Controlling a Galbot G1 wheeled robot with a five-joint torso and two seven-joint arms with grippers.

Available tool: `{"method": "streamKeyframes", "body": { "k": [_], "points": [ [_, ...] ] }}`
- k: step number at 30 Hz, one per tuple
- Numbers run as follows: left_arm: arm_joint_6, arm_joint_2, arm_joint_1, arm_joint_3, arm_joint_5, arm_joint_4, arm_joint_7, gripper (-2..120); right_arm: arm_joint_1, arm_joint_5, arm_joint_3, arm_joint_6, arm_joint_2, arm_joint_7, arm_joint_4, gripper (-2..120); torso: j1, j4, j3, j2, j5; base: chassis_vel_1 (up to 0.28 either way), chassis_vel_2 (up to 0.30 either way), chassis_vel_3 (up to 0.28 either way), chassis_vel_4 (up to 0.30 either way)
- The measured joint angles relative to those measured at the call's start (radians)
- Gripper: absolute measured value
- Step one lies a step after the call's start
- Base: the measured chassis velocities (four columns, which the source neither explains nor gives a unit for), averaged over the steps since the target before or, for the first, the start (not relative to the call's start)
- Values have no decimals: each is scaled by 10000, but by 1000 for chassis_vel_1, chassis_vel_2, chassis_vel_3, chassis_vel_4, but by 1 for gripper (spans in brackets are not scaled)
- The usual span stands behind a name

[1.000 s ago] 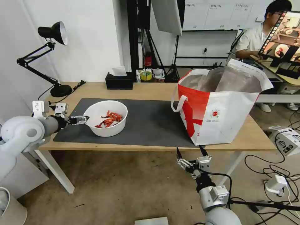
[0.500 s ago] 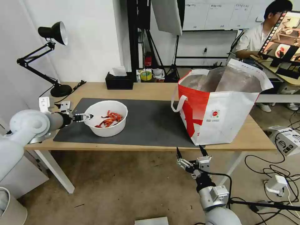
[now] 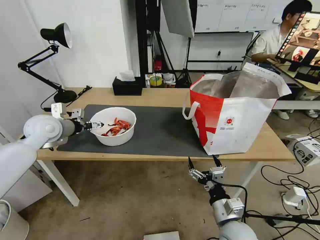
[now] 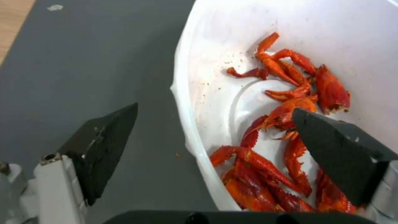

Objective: Pick up the trash from the table and place it into the takeout bag.

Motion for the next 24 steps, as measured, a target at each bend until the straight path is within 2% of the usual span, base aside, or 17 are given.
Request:
{"method": "streamKeyframes", "body": {
  "k": [6, 8, 11, 13, 14, 15, 17, 18, 21, 22, 24],
  "points": [
    [0, -89, -373, 469, -110, 167, -238, 100, 0, 0, 0, 0, 1, 0, 0, 100, 0, -1, 0, 0, 1, 0, 0, 0, 0],
    [0, -105, -429, 562, -133, 195, -309, 96, 0, 0, 0, 0, 0, 0, 0, 100, 0, -1, -1, 0, 0, 0, 0, 0, 0],
    [0, -116, -567, 767, -192, 236, -491, 83, 0, 0, 0, 0, 0, 0, 0, 100, 0, 0, -1, 0, 0, 0, 0, 0, 0],
    [0, -116, -567, 767, -192, 236, -491, 83, 0, 0, 0, 0, 0, 0, 0, 100, 0, 0, -1, 0, 0, 0, 0, 0, 0],
    [0, -116, -579, 786, -199, 238, -503, 75, 0, 0, 0, 0, 1, 0, 0, 100, 0, 0, -1, -1, 0, 0, 0, 0, 0],
    [0, -116, -579, 786, -199, 238, -503, 75, 0, 0, 0, 0, 1, 0, 0, 100, 0, 0, -1, -1, 0, 0, 0, 0, 0],
    [0, -116, -610, 836, -219, 245, -538, 63, 0, 0, 0, 0, 0, 0, 0, 100, 0, -1, 0, 0, 1, 0, 0, 0, 0],
    [0, -116, -610, 836, -219, 245, -538, 63, 0, 0, 0, 0, 0, 0, 0, 100, 0, -1, 0, 0, 1, 0, 0, 0, 0],
    [0, -101, -713, 1066, -252, 267, -699, 46, 0, 0, 0, 0, 0, 0, 0, 100, 0, -1, -1, -1, 0, 0, 0, 0, 0],
    [0, -101, -713, 1066, -252, 267, -699, 46, 0, 0, 0, 0, 0, 0, 0, 100, 0, -1, -1, -1, 0, 0, 0, 0, 0],
    [0, -52, -747, 1151, -256, 255, -720, 37, 0, 0, 0, 0, 0, 0, 0, 100, 0, 0, 0, 0, 0, 0, 0, 0, 0]
  ]
}}
